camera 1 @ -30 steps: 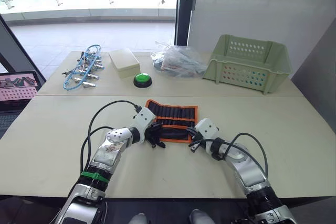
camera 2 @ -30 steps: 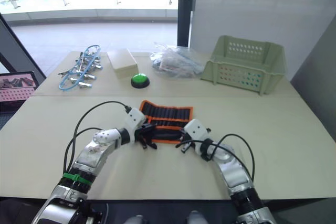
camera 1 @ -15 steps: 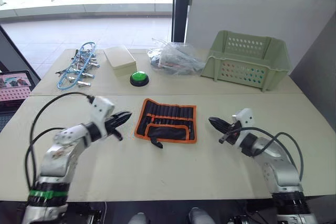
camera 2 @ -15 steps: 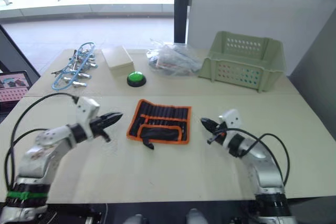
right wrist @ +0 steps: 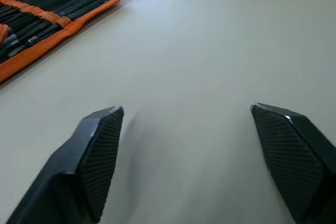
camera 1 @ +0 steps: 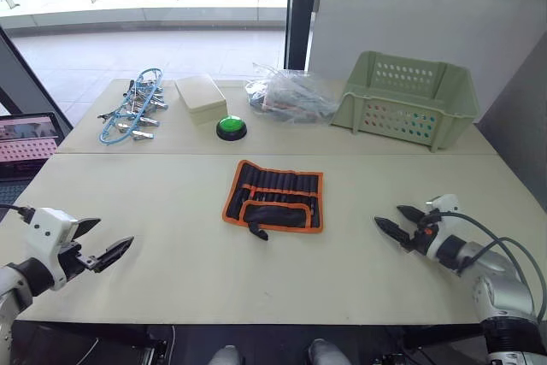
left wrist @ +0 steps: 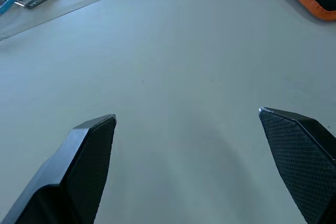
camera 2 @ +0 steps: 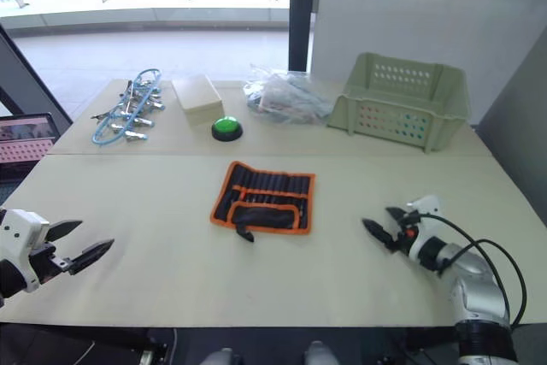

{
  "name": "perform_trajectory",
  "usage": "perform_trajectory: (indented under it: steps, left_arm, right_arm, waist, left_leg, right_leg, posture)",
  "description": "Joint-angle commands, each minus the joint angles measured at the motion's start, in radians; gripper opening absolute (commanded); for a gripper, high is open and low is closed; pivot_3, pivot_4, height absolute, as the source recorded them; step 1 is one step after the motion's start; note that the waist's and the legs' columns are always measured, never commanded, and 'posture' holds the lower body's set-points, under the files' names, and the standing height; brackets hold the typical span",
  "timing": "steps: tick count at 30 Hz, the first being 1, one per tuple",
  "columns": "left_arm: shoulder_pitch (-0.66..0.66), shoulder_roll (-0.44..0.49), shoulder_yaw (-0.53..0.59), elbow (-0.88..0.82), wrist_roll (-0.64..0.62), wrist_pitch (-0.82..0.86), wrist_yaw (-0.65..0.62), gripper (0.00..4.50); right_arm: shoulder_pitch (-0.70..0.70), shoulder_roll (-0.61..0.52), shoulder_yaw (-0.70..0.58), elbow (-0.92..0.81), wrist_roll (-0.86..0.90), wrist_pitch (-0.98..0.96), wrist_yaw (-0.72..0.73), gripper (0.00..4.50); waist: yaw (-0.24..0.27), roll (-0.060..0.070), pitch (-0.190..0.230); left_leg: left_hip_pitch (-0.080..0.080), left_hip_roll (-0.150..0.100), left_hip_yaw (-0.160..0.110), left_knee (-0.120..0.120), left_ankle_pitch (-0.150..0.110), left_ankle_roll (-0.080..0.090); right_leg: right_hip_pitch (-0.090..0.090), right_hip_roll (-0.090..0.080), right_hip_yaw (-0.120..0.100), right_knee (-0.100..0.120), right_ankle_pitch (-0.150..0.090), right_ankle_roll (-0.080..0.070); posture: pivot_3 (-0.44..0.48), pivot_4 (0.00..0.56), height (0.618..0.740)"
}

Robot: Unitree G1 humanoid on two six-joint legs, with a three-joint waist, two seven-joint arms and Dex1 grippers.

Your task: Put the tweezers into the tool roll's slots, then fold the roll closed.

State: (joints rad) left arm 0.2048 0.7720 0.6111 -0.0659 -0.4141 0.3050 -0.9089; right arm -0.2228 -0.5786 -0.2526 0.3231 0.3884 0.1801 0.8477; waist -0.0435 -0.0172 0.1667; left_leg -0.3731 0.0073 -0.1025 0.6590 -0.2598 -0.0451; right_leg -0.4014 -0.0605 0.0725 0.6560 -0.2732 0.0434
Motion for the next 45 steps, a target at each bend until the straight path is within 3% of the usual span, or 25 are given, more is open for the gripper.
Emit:
perform_trajectory:
  steps: [1, 7, 12, 18, 23, 31, 39, 45]
  left_arm:
    - [0.012, 0.003, 0.027, 0.002, -0.021, -0.021, -0.008, 4.50]
    - [-0.009, 0.017, -0.028, -0.019, -0.030, -0.001, -0.026, 4.50]
    - [-0.057, 0.057, -0.085, -0.095, -0.078, 0.060, -0.074, 4.50]
    - [-0.176, 0.126, -0.176, -0.220, -0.185, 0.158, -0.154, 4.50]
    - [-0.238, 0.148, -0.232, -0.260, -0.188, 0.179, -0.154, 4.50]
    - [-0.273, 0.153, -0.261, -0.302, -0.196, 0.213, -0.135, 4.50]
    - [-0.233, 0.142, -0.249, -0.330, -0.187, 0.211, -0.111, 4.50]
    - [-0.200, 0.131, -0.241, -0.343, -0.195, 0.214, -0.101, 4.50]
  right_arm:
    - [-0.014, -0.023, -0.038, 0.029, 0.016, -0.023, 0.020, 4.44]
    - [-0.018, -0.039, -0.055, 0.062, 0.037, -0.021, 0.055, 4.44]
    - [0.009, -0.047, -0.041, -0.069, 0.102, 0.092, 0.096, 4.44]
    - [0.011, 0.021, 0.053, -0.437, 0.167, 0.433, -0.115, 4.44]
    - [-0.193, 0.074, 0.059, -0.534, 0.342, 0.886, -0.310, 4.44]
    - [-0.339, 0.211, 0.076, -0.446, 0.276, 1.091, -0.563, 4.44]
    - [-0.393, 0.297, 0.085, -0.390, 0.248, 1.152, -0.621, 4.44]
    - [-0.455, 0.401, -0.039, -0.324, 0.296, 1.260, -0.643, 4.44]
  waist:
    - [0.001, 0.000, 0.000]
    - [0.003, 0.000, 0.000]
    - [0.001, 0.000, 0.000]
    - [-0.007, 0.000, 0.000]
    - [-0.012, 0.004, 0.002]
    - [0.002, 0.003, 0.002]
    - [-0.009, 0.003, 0.002]
    - [-0.018, 0.004, 0.002]
  left_leg:
    - [0.000, 0.000, 0.000, 0.000, 0.000, 0.000]
    - [0.000, 0.000, 0.000, 0.000, 0.000, 0.000]
    - [0.000, 0.000, 0.000, 0.000, 0.000, 0.000]
    - [-0.001, 0.002, 0.000, 0.000, 0.000, 0.000]
    - [-0.001, 0.001, 0.001, 0.000, 0.000, 0.000]
    - [-0.005, 0.000, -0.001, 0.000, 0.000, 0.000]
    - [-0.006, 0.001, -0.001, 0.000, 0.000, 0.000]
    - [-0.005, 0.001, -0.001, -0.001, 0.000, 0.000]
  right_leg:
    - [0.000, 0.000, 0.000, 0.000, 0.000, 0.000]
    - [0.001, 0.000, 0.000, 0.000, 0.000, 0.000]
    - [0.001, 0.000, 0.000, 0.000, 0.000, 0.000]
    - [-0.001, 0.002, 0.000, 0.001, 0.000, 0.000]
    - [-0.002, 0.001, 0.000, 0.002, 0.000, 0.000]
    - [-0.004, 0.000, -0.001, 0.000, 0.000, -0.001]
    - [-0.007, 0.002, -0.001, 0.002, 0.000, -0.001]
    - [-0.007, 0.002, -0.001, 0.003, 0.000, -0.001]
  posture:
    - [0.000, 0.150, 0.740]
    - [0.000, 0.150, 0.740]
    - [0.000, 0.150, 0.740]
    - [0.000, 0.150, 0.740]
    - [0.000, 0.150, 0.740]
    - [0.000, 0.150, 0.740]
    - [0.000, 0.150, 0.740]
    - [0.000, 0.150, 0.740]
